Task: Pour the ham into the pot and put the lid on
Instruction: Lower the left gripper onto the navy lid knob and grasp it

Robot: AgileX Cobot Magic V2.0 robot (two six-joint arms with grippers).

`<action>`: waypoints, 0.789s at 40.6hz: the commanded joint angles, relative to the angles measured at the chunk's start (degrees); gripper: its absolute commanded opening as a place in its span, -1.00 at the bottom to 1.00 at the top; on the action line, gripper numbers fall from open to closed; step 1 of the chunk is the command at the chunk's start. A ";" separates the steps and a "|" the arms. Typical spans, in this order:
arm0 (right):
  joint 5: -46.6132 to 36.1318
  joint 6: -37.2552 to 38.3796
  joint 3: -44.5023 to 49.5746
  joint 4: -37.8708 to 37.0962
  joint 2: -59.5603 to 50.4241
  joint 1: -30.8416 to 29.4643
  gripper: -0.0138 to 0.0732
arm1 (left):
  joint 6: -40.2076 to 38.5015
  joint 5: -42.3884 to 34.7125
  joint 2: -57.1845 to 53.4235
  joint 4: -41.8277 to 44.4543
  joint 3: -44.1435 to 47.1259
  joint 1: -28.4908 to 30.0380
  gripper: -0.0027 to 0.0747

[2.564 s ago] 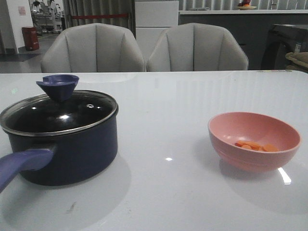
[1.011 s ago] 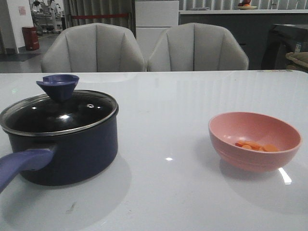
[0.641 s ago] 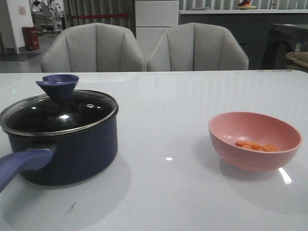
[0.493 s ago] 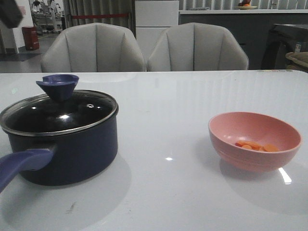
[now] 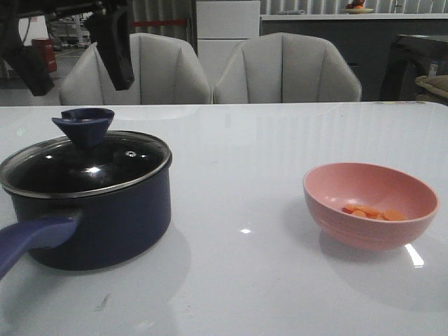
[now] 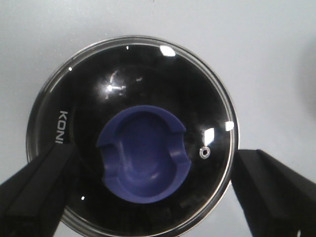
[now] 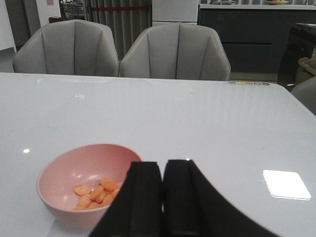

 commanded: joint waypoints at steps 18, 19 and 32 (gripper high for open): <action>-5.02 -0.22 0.61 -0.83 -1.15 -0.46 -0.34 | -2.63 4.50 5.91 0.04 -5.45 -0.45 0.77; -5.02 -0.22 0.61 -0.83 -1.15 -0.46 -0.34 | -2.63 4.50 6.10 0.04 -5.45 -0.45 0.77; -5.02 -0.22 0.61 -0.83 -1.15 -0.46 -0.34 | -2.63 4.52 7.03 -0.69 -5.54 -0.45 0.70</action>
